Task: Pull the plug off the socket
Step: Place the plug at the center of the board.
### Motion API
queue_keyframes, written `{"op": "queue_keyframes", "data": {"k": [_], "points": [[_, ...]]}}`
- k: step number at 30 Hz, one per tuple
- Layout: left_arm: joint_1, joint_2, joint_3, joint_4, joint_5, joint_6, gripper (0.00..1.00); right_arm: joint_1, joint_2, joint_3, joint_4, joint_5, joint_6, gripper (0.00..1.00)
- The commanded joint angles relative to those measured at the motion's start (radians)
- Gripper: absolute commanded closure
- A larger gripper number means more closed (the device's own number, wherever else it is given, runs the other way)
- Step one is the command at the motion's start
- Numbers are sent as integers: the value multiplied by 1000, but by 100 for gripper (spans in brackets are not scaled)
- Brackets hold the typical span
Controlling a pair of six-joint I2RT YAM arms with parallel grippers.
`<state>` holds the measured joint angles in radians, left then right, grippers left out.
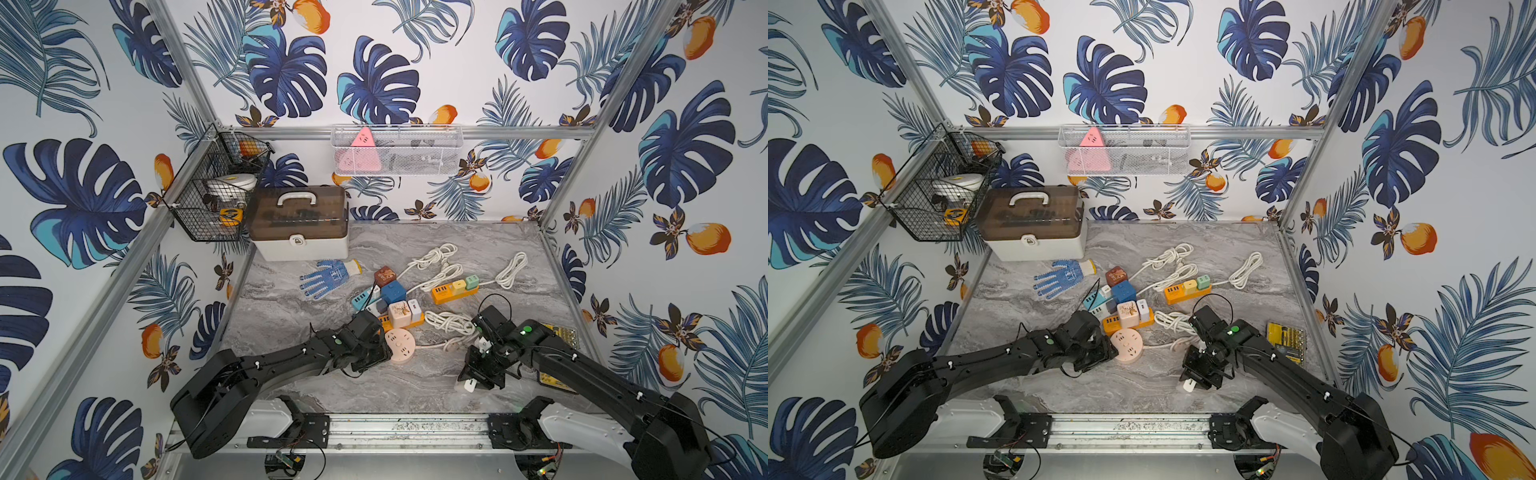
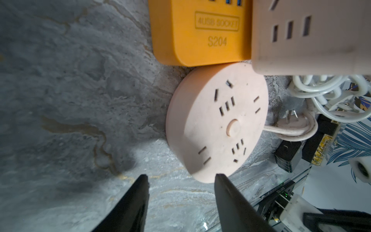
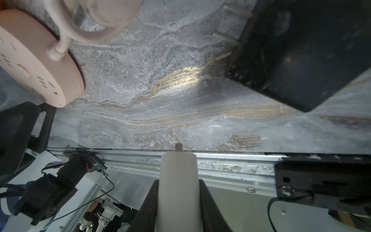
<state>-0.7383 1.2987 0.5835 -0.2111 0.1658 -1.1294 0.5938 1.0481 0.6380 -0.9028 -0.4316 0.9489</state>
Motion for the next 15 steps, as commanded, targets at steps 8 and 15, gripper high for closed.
{"op": "queue_keyframes", "data": {"k": [8,15], "points": [[1,-102,48,-113,-1,50,38,-157,0,-165,182,-116,-80,100],[2,-177,42,-129,20,92,38,-234,10,-189,190,-125,-129,88]]}}
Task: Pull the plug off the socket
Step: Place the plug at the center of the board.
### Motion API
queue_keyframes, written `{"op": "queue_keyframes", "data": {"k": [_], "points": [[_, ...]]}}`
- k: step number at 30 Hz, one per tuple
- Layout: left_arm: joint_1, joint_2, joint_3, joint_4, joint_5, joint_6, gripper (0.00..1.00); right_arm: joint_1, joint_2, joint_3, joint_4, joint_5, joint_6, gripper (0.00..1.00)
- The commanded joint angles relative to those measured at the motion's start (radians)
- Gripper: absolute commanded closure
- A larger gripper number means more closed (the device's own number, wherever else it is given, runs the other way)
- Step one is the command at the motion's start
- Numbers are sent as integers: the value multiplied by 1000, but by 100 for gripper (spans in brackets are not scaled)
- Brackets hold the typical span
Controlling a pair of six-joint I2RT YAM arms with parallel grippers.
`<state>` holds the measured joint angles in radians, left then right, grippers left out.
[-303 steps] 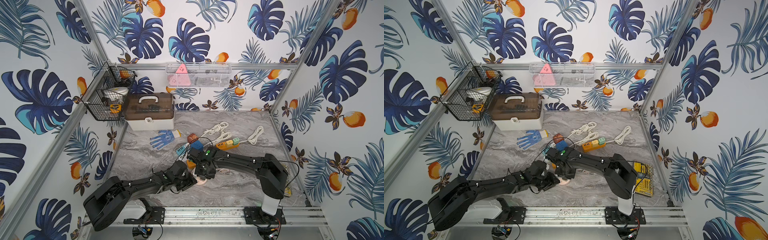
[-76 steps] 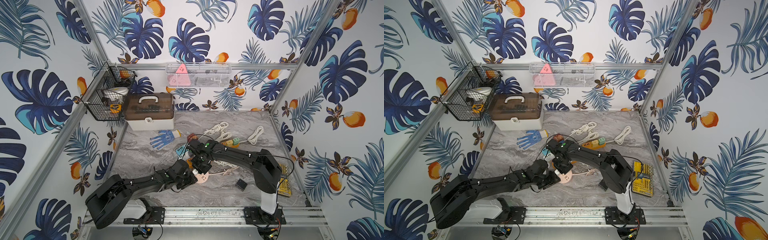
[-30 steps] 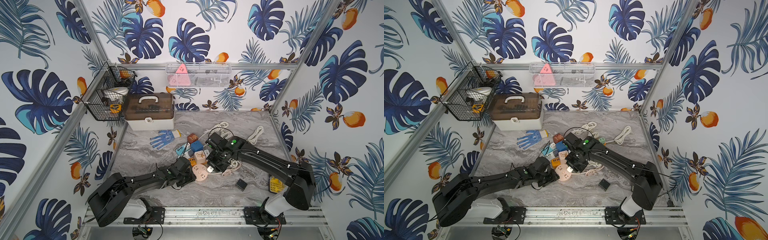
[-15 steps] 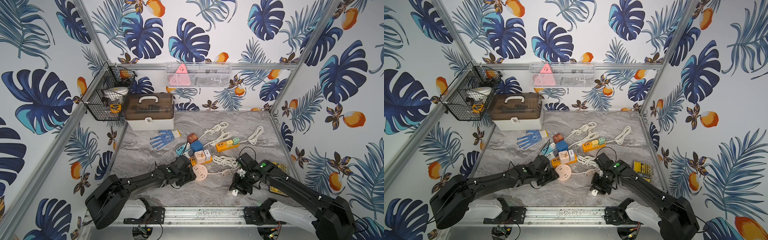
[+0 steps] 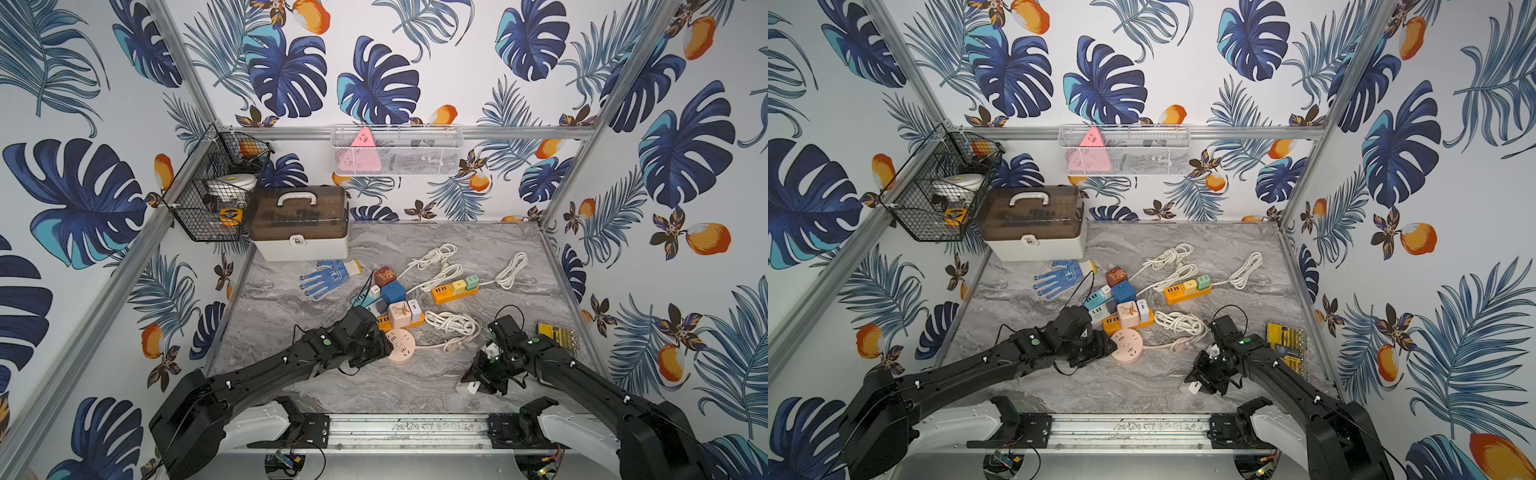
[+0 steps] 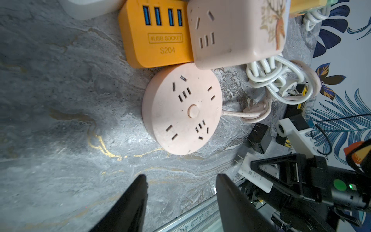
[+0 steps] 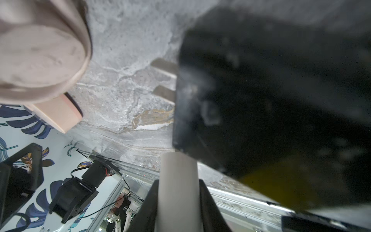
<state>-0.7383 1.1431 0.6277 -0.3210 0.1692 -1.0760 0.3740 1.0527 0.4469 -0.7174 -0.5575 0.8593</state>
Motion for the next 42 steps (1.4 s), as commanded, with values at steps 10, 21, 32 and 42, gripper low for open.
{"op": "queue_keyframes", "data": {"k": [10,21,32,42], "points": [[0,-101,-36,-10,55,76,38,-76,-36,17,-136,112,-47,33],[1,-123,-49,-18,52,65,38,-77,-101,272,-371,324,-120,30],[1,-171,10,-122,7,125,38,269,184,508,-270,581,38,31],[1,-224,9,-163,-10,110,38,303,353,424,16,570,417,26]]}}
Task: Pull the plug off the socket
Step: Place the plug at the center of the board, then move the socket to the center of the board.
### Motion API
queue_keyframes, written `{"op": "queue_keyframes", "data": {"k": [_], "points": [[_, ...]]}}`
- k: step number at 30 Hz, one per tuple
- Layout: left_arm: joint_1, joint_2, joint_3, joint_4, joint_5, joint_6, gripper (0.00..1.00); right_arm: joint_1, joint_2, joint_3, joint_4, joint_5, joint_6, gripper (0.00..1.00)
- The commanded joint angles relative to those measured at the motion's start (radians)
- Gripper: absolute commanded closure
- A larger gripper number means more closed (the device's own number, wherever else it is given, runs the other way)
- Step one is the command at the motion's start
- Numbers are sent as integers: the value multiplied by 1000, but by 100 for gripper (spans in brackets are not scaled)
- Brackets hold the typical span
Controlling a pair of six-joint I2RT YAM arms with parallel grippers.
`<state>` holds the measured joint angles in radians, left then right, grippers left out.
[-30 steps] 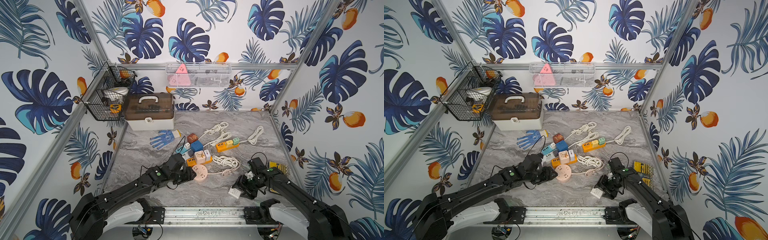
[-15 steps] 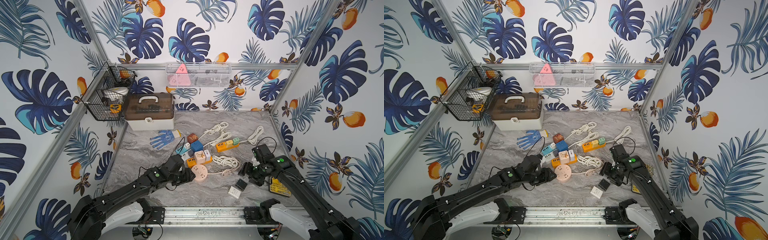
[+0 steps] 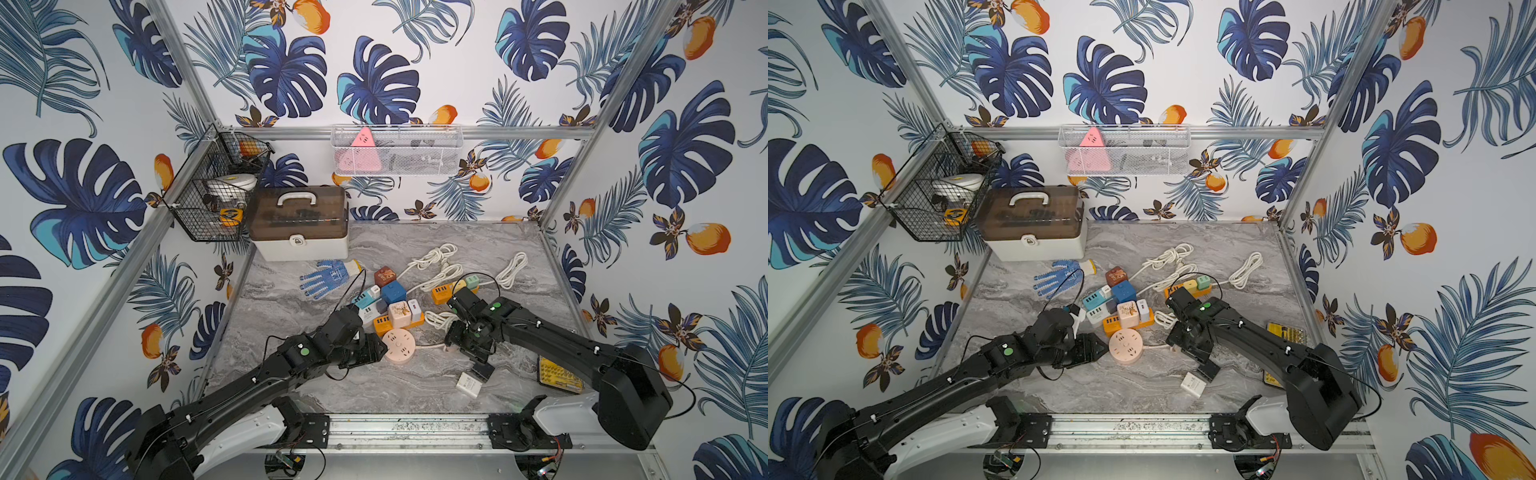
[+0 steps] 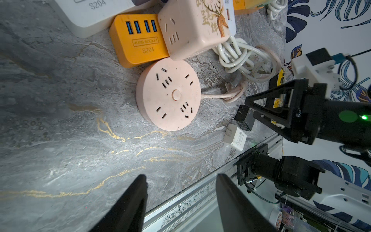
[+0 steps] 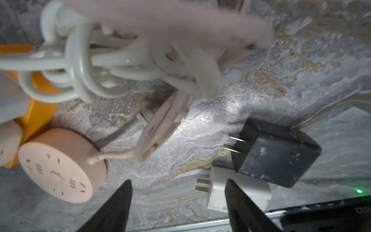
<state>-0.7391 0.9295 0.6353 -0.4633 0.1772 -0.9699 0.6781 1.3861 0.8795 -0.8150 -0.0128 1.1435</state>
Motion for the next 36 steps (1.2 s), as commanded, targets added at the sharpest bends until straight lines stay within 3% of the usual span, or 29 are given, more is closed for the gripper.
{"op": "queue_keyframes", "data": {"k": [1,7,12,15,18,20,22,26,33,36], "points": [[1,-17,0,-25,-19,1,38,-4,33,-5,123,25,151,26],[1,-48,-3,-48,-27,-6,38,-28,93,-40,154,28,231,29],[1,-61,1,-62,-27,-3,38,-48,103,-94,162,39,298,42],[1,-63,3,-66,-26,-3,38,-48,94,-86,167,60,312,56],[1,-63,0,-63,-23,-4,38,-46,72,-48,97,104,343,77],[1,-59,0,-60,-21,-3,38,-43,58,1,2,139,370,92],[1,-56,-3,-56,-21,-4,38,-35,54,53,-114,178,408,100],[1,-49,-9,-36,-15,-7,38,-34,50,131,-287,237,474,100],[1,-52,-13,-43,-25,-9,38,-33,-16,191,-332,244,466,100],[1,-56,-11,-61,-37,-12,39,15,-23,191,-332,230,483,100]]}}
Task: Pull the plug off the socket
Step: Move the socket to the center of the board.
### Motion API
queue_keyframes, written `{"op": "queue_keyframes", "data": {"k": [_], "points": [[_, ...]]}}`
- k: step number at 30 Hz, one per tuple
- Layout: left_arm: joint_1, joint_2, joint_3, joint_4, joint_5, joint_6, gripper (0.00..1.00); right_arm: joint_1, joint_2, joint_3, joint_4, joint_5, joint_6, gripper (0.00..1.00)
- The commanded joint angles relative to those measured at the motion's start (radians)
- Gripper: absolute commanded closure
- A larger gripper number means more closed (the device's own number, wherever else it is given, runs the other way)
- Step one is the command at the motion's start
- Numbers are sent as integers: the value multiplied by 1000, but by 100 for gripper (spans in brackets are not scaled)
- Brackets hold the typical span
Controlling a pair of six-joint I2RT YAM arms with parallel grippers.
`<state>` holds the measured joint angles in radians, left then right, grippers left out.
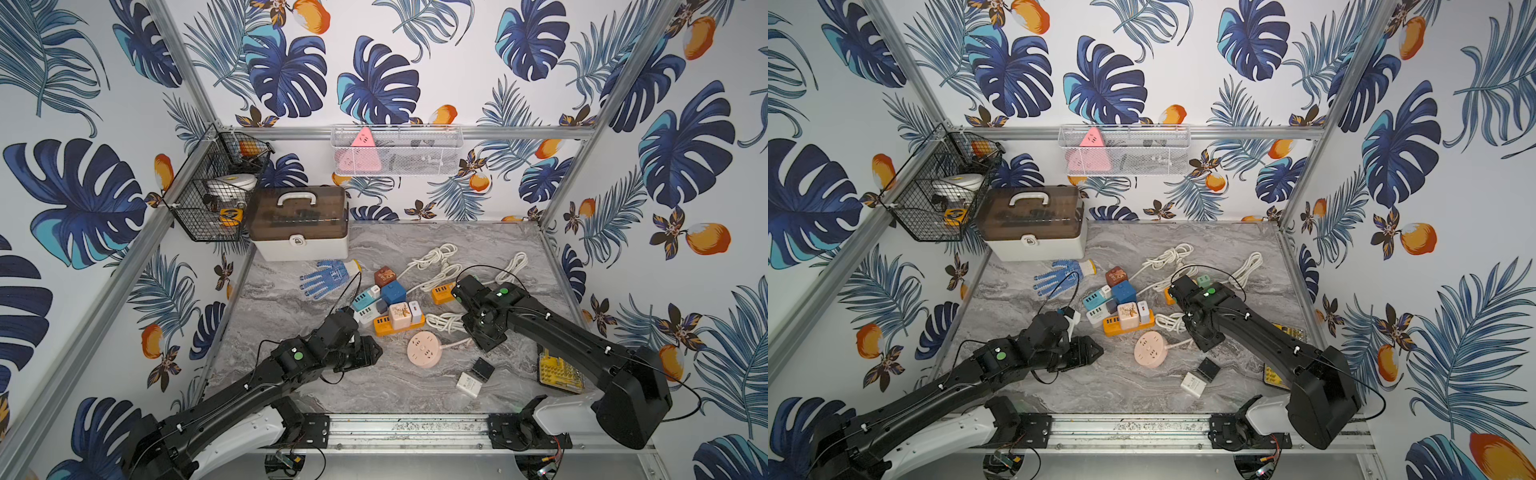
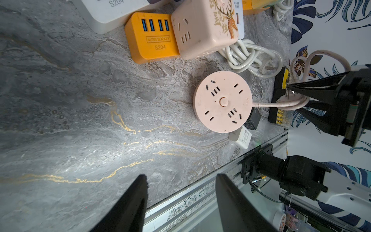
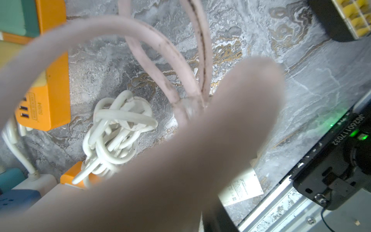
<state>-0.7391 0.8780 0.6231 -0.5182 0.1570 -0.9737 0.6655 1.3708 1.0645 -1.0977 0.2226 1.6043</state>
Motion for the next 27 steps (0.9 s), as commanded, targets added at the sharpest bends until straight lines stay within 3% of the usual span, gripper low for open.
{"op": "queue_keyframes", "data": {"k": [1,11,18,27], "points": [[1,-2,5,-20,-20,-13,39,50,-9,0,-40,-18,40,100],[3,16,80,-171,-79,-88,41,243,73,66,34,-147,300,100],[25,16,118,-273,-96,-192,40,369,196,62,224,-246,504,100],[181,4,122,-442,-50,-157,38,429,378,100,478,-352,606,100]]}}
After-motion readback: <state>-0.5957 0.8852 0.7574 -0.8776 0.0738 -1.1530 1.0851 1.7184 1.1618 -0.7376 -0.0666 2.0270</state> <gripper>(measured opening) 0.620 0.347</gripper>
